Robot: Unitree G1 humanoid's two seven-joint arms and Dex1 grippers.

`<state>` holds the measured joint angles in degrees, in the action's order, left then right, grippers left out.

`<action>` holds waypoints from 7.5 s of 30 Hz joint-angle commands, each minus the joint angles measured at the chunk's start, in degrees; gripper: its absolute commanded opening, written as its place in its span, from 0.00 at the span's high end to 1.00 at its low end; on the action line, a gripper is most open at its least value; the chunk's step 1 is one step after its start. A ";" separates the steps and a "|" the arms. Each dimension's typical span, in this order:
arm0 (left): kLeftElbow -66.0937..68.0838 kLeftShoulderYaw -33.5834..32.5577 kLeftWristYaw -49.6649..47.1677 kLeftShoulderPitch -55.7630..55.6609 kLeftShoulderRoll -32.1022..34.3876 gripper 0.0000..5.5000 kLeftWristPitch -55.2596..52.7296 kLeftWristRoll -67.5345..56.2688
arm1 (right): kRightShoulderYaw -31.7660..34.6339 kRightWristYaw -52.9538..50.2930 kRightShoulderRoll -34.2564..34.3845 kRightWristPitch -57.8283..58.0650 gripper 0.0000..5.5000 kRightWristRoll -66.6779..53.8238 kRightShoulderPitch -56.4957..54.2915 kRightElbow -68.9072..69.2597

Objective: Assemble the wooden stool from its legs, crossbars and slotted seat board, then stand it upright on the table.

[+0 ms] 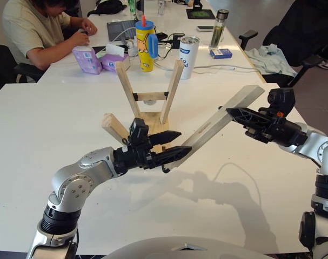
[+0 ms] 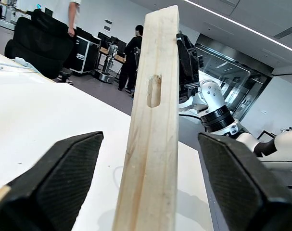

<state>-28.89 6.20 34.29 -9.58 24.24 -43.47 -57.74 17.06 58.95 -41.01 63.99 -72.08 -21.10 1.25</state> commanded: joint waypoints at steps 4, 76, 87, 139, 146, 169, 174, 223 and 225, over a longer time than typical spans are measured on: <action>-2.08 9.43 2.82 9.18 6.99 0.32 4.57 16.76 | -1.65 0.58 0.01 -12.84 0.62 14.01 -2.37 -3.35; 21.92 21.75 11.90 6.99 7.66 0.32 19.25 51.30 | -29.75 17.31 7.06 -43.14 0.62 50.73 -11.07 -7.09; 21.91 22.02 11.20 6.64 6.54 0.32 18.55 51.40 | -34.58 16.27 5.94 -41.46 0.63 50.96 -9.87 0.40; 11.53 2.08 -14.20 -4.18 -2.76 0.32 41.47 89.52 | -39.64 3.16 10.95 -24.96 0.63 53.05 -19.55 -5.57; 3.80 -10.89 -21.36 -4.93 -9.14 0.32 39.46 74.16 | -32.84 3.34 13.24 -37.08 0.63 50.76 -18.16 -4.00; 16.30 0.29 -0.27 15.71 -5.77 0.32 32.92 42.76 | -4.13 -15.39 23.41 -30.98 0.45 26.34 -25.41 0.47; 22.53 1.42 -1.82 13.87 -5.94 0.32 33.37 46.21 | 0.02 -22.65 25.87 -31.56 0.45 20.10 -32.72 1.88; 12.96 -15.94 -30.60 13.32 -7.26 0.32 22.73 55.40 | -22.96 -49.29 31.13 -30.21 0.45 55.41 3.45 8.57; 16.79 -18.31 -29.06 13.75 -4.30 0.32 23.71 55.76 | -21.29 -48.43 29.87 -31.53 0.45 56.01 1.22 4.79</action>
<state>-16.21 -8.95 3.68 3.12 16.08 -20.33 -2.93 -6.53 9.51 -9.33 33.98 -17.09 -16.41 9.85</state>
